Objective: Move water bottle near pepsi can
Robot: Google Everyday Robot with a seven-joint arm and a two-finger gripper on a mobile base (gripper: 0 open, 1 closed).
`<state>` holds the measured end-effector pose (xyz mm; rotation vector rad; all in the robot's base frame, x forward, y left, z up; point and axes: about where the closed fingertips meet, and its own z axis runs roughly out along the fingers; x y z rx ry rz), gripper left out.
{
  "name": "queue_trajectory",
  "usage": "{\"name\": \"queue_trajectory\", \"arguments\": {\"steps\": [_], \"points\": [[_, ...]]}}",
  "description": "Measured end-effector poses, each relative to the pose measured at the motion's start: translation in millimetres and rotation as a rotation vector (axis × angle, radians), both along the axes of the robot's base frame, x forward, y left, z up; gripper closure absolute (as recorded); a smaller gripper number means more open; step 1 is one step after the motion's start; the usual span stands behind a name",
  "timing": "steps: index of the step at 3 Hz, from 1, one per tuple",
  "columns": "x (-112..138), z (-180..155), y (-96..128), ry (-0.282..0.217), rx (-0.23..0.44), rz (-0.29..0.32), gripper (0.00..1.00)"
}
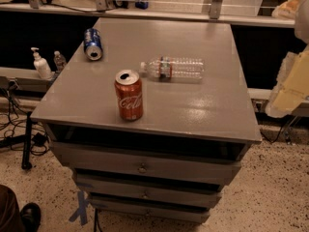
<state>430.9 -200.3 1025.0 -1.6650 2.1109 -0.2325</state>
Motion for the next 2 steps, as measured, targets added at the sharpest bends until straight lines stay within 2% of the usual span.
{"name": "queue_trajectory", "arguments": {"steps": [1, 2], "points": [[0.0, 0.1, 0.0, 0.0, 0.0, 0.0, 0.0], [8.6, 2.4, 12.1, -0.037, 0.02, 0.032, 0.0]]}}
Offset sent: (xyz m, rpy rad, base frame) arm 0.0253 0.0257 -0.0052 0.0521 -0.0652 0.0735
